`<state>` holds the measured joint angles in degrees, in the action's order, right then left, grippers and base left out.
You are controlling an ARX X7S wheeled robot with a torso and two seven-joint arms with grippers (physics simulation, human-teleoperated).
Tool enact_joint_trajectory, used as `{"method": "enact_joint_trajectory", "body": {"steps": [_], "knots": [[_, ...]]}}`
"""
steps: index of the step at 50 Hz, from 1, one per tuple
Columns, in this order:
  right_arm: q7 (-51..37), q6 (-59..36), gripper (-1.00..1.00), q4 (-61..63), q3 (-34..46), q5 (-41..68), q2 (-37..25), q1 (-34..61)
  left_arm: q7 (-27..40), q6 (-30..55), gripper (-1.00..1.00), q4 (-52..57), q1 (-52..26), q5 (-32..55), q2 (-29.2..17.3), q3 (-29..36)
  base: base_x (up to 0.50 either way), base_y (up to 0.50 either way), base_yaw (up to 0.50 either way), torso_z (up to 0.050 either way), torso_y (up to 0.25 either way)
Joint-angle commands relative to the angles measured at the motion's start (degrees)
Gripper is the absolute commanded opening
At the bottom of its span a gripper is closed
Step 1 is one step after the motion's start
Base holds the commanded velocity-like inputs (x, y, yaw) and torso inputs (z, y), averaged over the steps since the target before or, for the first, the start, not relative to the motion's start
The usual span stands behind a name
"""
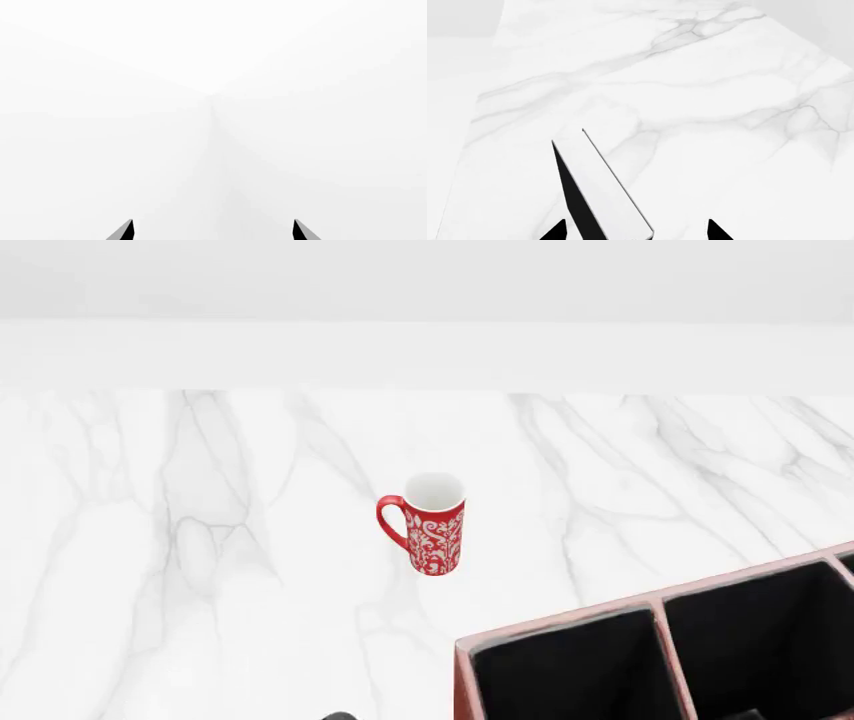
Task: Pick up the book and place it in the left compartment of the caddy.
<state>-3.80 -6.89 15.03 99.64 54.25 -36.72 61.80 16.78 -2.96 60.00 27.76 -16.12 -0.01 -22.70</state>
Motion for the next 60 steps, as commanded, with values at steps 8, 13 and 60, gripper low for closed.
{"method": "enact_joint_trajectory", "body": {"steps": [8, 13, 60], "knots": [[1.0, 0.7, 1.00, -1.1, 0.8, -2.2, 1.2, -1.4, -0.2, 0.4, 1.00, 0.0, -0.4, -0.2, 0.0, 0.4, 0.00, 0.00, 0.00, 0.000, 0.000], [1.0, 2.0, 1.00, -2.3, 0.3, -2.5, 0.9, -2.1, -0.2, 0.3, 1.00, 0.0, -0.3, -0.2, 0.0, 0.3, 0.00, 0.00, 0.00, 0.000, 0.000], [4.1, 9.0, 1.00, -13.7, -0.9, -5.3, 4.9, -8.7, -1.7, 3.3, 1.00, 0.0, -3.6, -3.1, 0.0, 2.7, 0.00, 0.00, 0.00, 0.000, 0.000]]}}
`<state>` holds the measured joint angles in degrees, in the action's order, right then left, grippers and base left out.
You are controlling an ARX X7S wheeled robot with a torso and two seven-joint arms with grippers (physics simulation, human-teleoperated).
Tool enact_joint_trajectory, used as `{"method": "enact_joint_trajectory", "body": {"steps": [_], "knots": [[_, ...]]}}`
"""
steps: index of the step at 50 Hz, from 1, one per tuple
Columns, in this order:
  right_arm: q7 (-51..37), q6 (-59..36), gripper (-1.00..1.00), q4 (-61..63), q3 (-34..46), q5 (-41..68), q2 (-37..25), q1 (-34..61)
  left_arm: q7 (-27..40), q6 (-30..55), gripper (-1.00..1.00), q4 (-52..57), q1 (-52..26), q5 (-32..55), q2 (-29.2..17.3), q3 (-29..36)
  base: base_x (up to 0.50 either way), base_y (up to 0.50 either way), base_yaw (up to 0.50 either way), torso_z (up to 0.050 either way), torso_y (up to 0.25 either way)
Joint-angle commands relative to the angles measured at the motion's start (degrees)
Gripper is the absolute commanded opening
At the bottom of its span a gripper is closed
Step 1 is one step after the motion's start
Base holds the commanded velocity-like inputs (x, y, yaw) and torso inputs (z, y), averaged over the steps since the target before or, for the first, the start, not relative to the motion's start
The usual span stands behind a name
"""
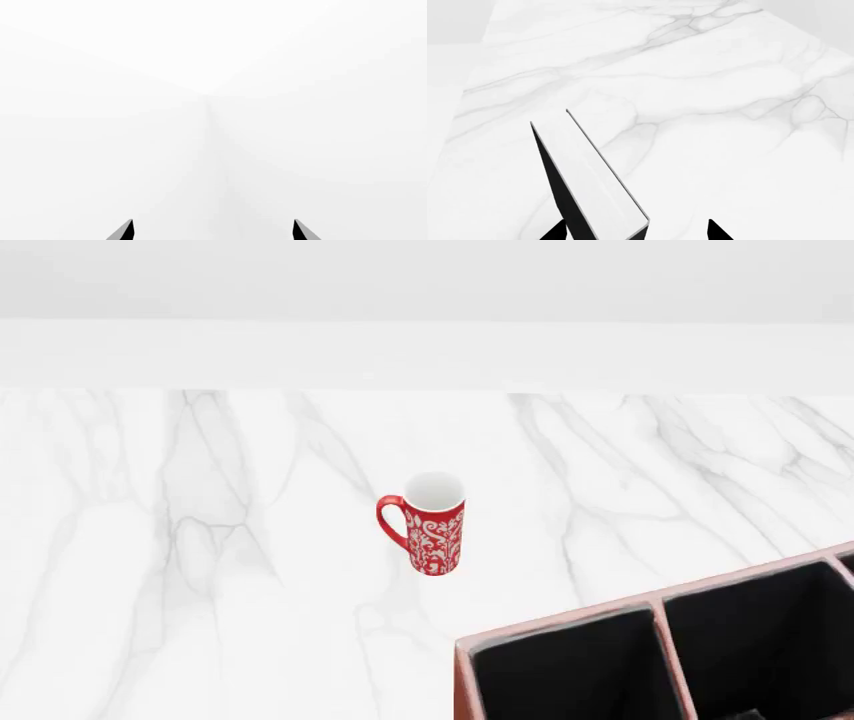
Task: Pick up the book and place it in the left compartment of the caddy.
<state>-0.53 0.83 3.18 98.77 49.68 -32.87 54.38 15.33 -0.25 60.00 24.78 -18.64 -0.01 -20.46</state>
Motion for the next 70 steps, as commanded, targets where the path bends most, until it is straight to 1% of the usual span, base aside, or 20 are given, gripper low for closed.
{"method": "enact_joint_trajectory", "body": {"steps": [1, 23, 41, 56, 70], "knots": [[0.8, 1.3, 1.00, -1.8, 0.0, -0.8, 1.1, -1.3, -0.3, 0.5, 1.00, 0.0, -0.6, -0.5, 0.0, 0.5, 0.00, 0.00, 0.00, 0.000, 0.000], [2.7, 4.9, 1.00, -6.9, -0.7, -2.4, 2.3, -3.7, -0.2, 0.2, 1.00, 0.0, -0.2, -0.3, 0.0, 0.4, 0.00, 0.00, 0.00, 0.000, 0.000], [3.2, 5.8, 1.00, -8.2, 0.7, -5.4, 3.9, -5.7, -1.0, 1.8, 1.00, 0.0, -2.0, -1.6, 0.0, 1.3, 0.00, 0.00, 0.00, 0.000, 0.000], [4.4, 7.8, 1.00, -11.8, -0.2, -5.1, 5.0, -7.4, -1.2, 2.5, 1.00, 0.0, -2.6, -2.4, 0.0, 2.1, 0.00, 0.00, 0.00, 0.000, 0.000], [4.8, 7.6, 1.00, -12.2, -0.1, -5.3, 5.8, -7.6, -1.0, 2.3, 1.00, 0.0, -2.3, -2.3, 0.0, 2.1, 0.00, 0.00, 0.00, 0.000, 0.000]]}}
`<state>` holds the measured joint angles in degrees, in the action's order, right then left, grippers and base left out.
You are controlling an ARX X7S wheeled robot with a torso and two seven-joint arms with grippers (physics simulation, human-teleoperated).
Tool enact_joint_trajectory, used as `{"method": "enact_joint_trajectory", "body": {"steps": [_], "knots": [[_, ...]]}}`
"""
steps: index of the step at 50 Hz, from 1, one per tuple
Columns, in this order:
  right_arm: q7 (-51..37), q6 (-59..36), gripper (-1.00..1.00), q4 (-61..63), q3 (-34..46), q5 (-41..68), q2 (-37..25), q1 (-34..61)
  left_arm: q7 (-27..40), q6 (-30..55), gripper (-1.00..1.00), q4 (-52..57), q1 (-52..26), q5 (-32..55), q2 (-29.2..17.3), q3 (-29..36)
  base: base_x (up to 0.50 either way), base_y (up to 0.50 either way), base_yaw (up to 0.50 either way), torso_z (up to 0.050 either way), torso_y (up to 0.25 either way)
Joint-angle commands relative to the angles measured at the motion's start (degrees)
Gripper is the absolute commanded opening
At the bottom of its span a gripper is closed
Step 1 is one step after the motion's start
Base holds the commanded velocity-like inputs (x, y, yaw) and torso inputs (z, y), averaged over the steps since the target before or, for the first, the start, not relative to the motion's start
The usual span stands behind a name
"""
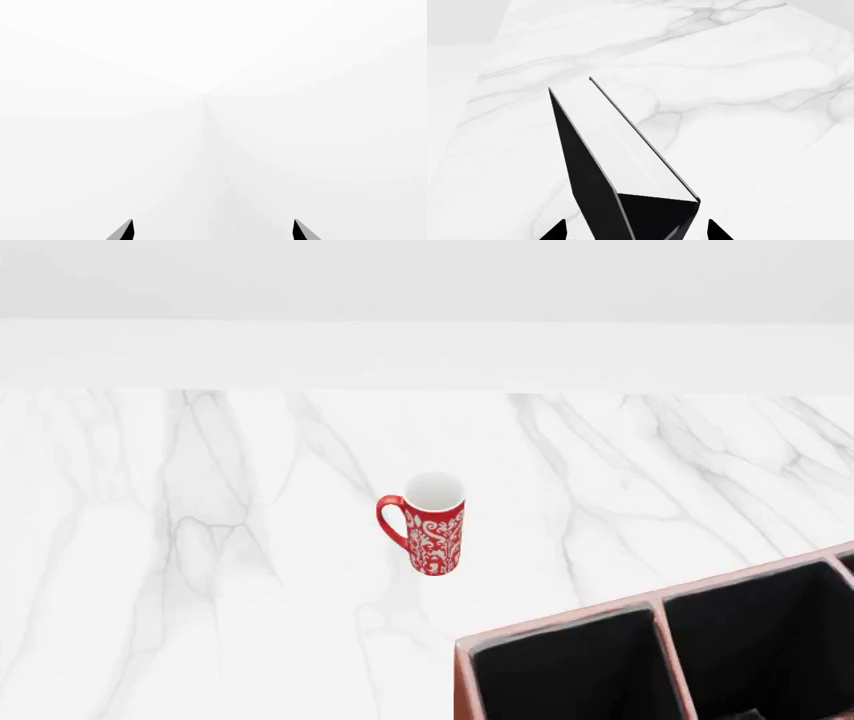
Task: Pick up the book and place it in the left compartment of the caddy.
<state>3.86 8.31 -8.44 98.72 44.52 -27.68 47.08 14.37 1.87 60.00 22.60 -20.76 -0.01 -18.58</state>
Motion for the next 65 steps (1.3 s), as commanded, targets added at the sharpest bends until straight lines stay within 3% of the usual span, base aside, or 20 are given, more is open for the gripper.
{"method": "enact_joint_trajectory", "body": {"steps": [1, 24, 25, 45, 52, 65], "knots": [[0.4, 0.1, 1.00, -0.6, -0.1, -0.1, 0.6, -0.2, -0.1, 0.2, 1.00, 0.0, -0.2, -0.2, 0.0, 0.3, 0.00, 0.00, 0.00, 0.000, 0.000], [1.4, -0.2, 1.00, -1.8, -1.5, 1.3, 1.4, 0.4, -0.8, 1.3, 1.00, 0.0, -1.4, -0.9, 0.0, 0.7, 0.00, 0.00, 0.00, 0.000, 0.000], [1.1, 0.0, -1.00, -1.8, -1.5, 1.0, 1.5, 0.3, -0.7, 1.3, 1.00, 0.0, -1.4, -0.9, 0.0, 0.7, 0.00, 0.00, 0.00, 0.000, 0.000], [0.3, 0.2, -1.00, 0.5, -1.8, 0.5, -0.2, 0.3, -0.5, 0.9, 1.00, 0.0, -1.1, -1.0, 0.0, 0.7, 0.00, 0.00, 0.00, 0.000, 0.000], [-3.8, 2.7, -1.00, 11.6, -3.2, -0.5, -4.3, 1.0, -0.2, 0.4, 1.00, 0.0, -0.6, -0.7, 0.0, 0.6, 0.00, 0.00, 0.00, 0.000, 0.000], [-11.0, 11.1, -1.00, 15.9, -9.6, -2.7, -7.8, 0.4, -0.1, 0.1, 1.00, 0.0, -0.4, -0.2, 0.0, 0.3, 0.00, 0.00, 0.00, 0.000, 0.000]]}}
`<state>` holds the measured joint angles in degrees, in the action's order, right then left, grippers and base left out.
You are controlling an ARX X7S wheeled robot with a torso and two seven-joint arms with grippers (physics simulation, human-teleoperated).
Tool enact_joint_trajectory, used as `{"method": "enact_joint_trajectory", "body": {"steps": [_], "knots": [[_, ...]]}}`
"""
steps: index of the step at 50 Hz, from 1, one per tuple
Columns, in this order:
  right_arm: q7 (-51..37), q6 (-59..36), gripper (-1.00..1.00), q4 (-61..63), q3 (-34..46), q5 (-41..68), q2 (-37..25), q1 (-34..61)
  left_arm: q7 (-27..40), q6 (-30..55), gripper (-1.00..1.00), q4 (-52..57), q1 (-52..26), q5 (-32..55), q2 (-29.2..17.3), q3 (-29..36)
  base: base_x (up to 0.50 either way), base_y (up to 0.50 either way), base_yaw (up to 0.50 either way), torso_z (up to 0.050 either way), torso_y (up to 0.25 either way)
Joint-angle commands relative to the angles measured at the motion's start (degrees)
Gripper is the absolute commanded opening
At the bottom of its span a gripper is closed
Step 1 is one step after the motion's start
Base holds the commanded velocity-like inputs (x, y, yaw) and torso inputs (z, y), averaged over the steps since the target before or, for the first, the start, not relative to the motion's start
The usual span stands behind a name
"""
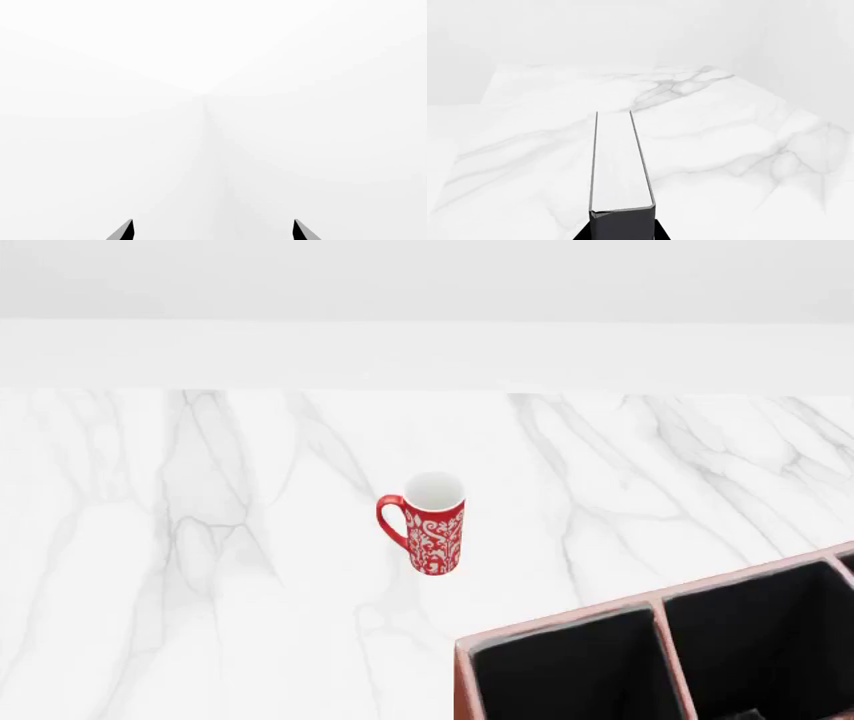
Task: Pick up the book and place it in the left compartment of the caddy.
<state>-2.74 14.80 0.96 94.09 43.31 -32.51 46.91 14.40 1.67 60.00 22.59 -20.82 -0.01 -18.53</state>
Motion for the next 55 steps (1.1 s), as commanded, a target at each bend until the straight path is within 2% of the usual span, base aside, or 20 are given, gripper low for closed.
{"method": "enact_joint_trajectory", "body": {"steps": [1, 28, 35, 43, 55], "knots": [[-4.7, 4.7, -1.00, 6.7, -5.1, -2.2, -3.1, 0.5, -0.2, 0.4, 1.00, 0.0, -0.4, -0.1, 0.0, 0.2, 0.00, 0.00, 0.00, 0.000, 0.000], [-9.1, 7.3, -1.00, 15.6, -9.8, 2.0, -7.5, 2.0, -0.4, 0.9, 1.00, 0.0, -1.1, -0.7, 0.0, 0.5, 0.00, 0.00, 0.00, 0.000, 0.001], [-11.1, 9.0, -1.00, 19.9, -12.1, 5.9, -9.8, 2.3, 0.0, 0.0, 1.00, 0.0, -0.2, -0.2, 0.0, 0.1, 0.00, 0.00, 0.00, 0.000, 0.001], [-16.7, 10.2, -1.00, 29.0, -14.3, 3.3, -13.5, 2.6, 0.1, 0.0, 1.00, 0.0, -0.1, -0.4, 0.0, 0.3, 0.00, 0.00, 0.00, 0.000, 0.001], [-18.3, 12.0, -1.00, 35.3, -16.2, 5.8, -18.3, 3.3, 0.2, -0.1, 1.00, 0.0, 0.0, -0.4, 0.0, 0.4, 0.00, 0.00, 0.00, 0.000, 0.001]]}}
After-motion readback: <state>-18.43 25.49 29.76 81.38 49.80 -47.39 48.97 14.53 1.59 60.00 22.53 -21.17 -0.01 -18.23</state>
